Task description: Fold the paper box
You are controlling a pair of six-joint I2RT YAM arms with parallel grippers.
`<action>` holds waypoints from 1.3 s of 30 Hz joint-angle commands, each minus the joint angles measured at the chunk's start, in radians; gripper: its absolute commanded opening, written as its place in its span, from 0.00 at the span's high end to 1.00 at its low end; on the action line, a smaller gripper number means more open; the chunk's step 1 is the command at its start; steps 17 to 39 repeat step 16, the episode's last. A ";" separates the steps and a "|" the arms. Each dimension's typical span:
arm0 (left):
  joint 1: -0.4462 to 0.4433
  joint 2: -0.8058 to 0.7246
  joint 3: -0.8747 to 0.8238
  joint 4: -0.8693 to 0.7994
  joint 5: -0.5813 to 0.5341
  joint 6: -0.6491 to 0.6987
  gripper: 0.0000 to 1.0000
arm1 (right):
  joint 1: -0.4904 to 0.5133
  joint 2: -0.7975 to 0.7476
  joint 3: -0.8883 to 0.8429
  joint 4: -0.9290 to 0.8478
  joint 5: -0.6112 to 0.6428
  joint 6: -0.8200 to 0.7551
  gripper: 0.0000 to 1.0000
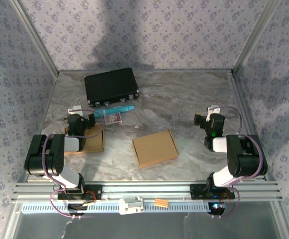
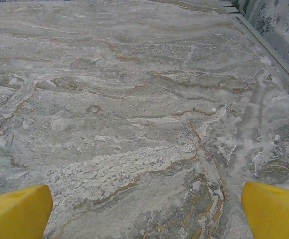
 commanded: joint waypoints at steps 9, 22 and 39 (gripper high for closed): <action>-0.005 0.005 0.021 0.032 -0.012 0.009 0.00 | 0.004 0.007 0.016 0.029 0.022 -0.017 0.01; -0.005 0.006 0.022 0.033 -0.012 0.008 0.00 | 0.015 0.007 0.008 0.047 0.051 -0.022 0.01; -0.005 0.006 0.022 0.033 -0.012 0.008 0.00 | 0.015 0.007 0.008 0.047 0.051 -0.022 0.01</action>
